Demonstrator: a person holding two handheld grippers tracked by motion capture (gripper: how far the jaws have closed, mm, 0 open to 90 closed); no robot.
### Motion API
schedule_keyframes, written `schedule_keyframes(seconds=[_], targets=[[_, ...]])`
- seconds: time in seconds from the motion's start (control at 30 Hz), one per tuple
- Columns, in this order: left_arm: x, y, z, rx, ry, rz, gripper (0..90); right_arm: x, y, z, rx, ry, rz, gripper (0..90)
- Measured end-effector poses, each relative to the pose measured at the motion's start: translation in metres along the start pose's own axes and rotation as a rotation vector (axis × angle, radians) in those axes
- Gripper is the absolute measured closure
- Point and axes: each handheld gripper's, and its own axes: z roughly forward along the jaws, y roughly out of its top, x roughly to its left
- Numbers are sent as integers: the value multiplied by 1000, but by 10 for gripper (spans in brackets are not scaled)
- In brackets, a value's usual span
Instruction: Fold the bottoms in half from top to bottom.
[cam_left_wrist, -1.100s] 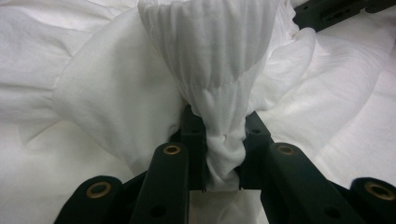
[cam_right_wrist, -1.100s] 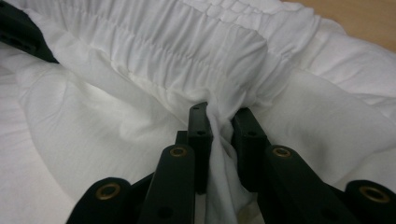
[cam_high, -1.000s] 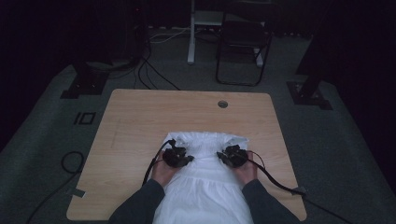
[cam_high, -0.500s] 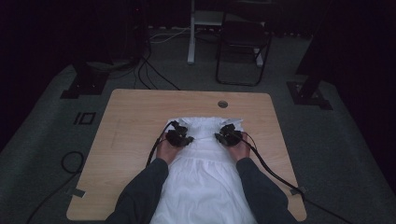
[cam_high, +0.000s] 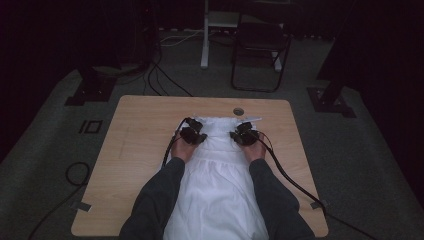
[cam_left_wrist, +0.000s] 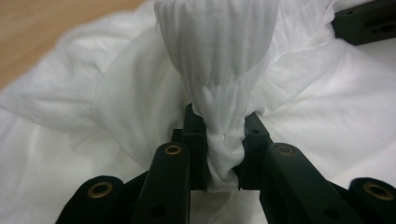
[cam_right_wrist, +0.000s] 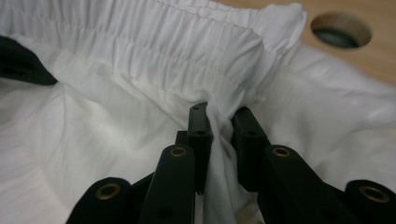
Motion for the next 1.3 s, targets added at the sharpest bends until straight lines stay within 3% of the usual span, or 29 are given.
schedule_keyframes(seconds=[0.1,0.27,0.4,0.5,0.67,0.8,0.83,0.87,0.93,1.0,1.1,1.2,1.3], targets=[[-4,5,-36,-106,-36,10,780,2,6,-33,-88,48,-37,795],[-26,12,-93,-243,-62,75,780,12,17,-90,-194,83,-79,792],[-45,1,-130,-282,-94,145,779,23,10,-131,-230,144,-102,795],[-57,-18,-141,-267,-129,176,778,34,-7,-150,-220,183,-118,795],[-71,-67,-128,-156,-202,178,773,53,-51,-153,-144,211,-145,796],[-70,-103,-102,-52,-259,128,769,66,-87,-137,-39,230,-160,795],[-71,-109,-95,-18,-265,130,769,69,-95,-133,-17,233,-163,795],[-72,-114,-88,20,-260,162,769,71,-101,-129,0,236,-158,795],[-69,-117,-78,59,-201,212,769,73,-111,-121,28,249,-144,794],[-60,-113,-72,57,-198,200,770,78,-115,-116,41,252,-138,794],[-52,-103,-63,56,-151,217,769,82,-114,-111,49,257,-141,794],[-45,-93,-55,60,-125,223,769,85,-109,-99,78,199,-198,794],[-40,-83,-47,63,-93,224,769,80,-103,-83,90,147,-211,797]])
